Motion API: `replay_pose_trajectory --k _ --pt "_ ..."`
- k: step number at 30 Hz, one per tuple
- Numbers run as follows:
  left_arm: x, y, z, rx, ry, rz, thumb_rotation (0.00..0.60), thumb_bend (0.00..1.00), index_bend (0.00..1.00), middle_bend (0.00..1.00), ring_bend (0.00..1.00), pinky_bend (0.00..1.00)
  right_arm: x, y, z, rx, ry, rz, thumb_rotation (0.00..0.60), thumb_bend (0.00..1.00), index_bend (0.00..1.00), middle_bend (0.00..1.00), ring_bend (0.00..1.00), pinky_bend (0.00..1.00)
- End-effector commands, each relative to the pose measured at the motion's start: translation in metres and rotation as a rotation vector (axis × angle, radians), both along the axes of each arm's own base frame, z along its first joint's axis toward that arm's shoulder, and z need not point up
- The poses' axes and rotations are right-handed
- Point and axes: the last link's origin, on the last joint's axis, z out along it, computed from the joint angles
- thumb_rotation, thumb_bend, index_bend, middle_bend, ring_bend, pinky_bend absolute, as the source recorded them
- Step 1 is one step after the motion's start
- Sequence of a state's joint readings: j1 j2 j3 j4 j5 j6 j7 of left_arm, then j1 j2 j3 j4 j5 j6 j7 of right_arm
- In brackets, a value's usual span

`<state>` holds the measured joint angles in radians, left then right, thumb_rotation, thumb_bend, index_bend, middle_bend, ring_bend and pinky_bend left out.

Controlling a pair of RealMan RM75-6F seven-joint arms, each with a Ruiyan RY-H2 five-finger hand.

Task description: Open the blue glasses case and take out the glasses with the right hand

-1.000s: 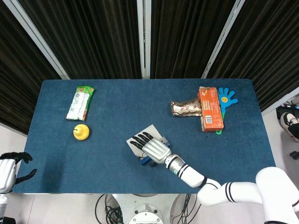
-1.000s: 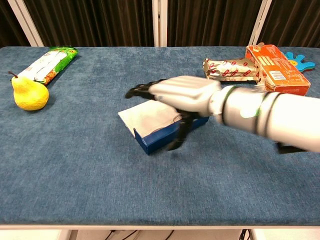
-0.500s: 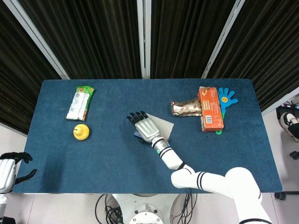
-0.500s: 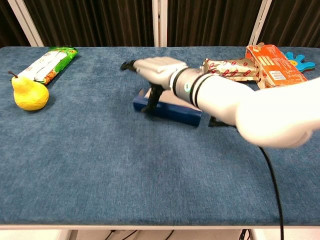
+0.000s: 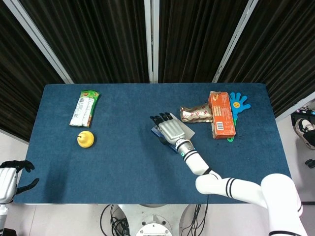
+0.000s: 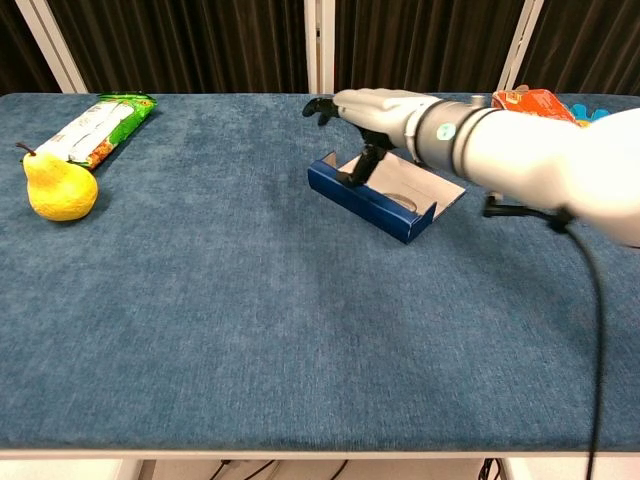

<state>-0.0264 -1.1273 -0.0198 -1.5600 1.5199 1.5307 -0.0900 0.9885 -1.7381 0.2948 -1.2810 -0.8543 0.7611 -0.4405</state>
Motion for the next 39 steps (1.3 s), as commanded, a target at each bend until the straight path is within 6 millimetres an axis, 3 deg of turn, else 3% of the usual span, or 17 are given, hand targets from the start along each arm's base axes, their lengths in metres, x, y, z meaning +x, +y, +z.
replay_pose_trajectory --k 1,9,20,28,39 --pt "0.000 0.000 0.000 -0.001 0.000 0.000 0.600 0.17 0.51 0.54 0.42 0.36 -0.030 0.023 0.022 0.033 0.012 0.004 0.600 0.48 0.00 0.19 0.00 0.00" --pt "0.000 0.000 0.000 -0.001 0.003 -0.003 0.600 0.17 0.51 0.54 0.42 0.36 -0.069 0.053 0.043 0.092 0.006 -0.040 0.600 0.62 0.00 0.25 0.00 0.00" --pt "0.000 0.000 0.000 0.001 0.006 0.001 0.600 0.17 0.51 0.54 0.42 0.36 -0.078 0.070 0.038 0.169 -0.020 -0.015 0.600 0.63 0.00 0.26 0.00 0.00" --pt "0.000 0.000 0.000 0.002 0.007 0.001 0.600 0.17 0.51 0.54 0.42 0.36 -0.050 0.080 0.015 0.252 -0.084 0.052 0.600 0.63 0.00 0.25 0.00 0.00" --pt "0.000 0.000 0.000 0.000 0.003 0.000 0.600 0.17 0.51 0.54 0.42 0.36 0.010 0.066 -0.027 0.244 -0.176 0.085 0.600 0.62 0.00 0.22 0.00 0.00"
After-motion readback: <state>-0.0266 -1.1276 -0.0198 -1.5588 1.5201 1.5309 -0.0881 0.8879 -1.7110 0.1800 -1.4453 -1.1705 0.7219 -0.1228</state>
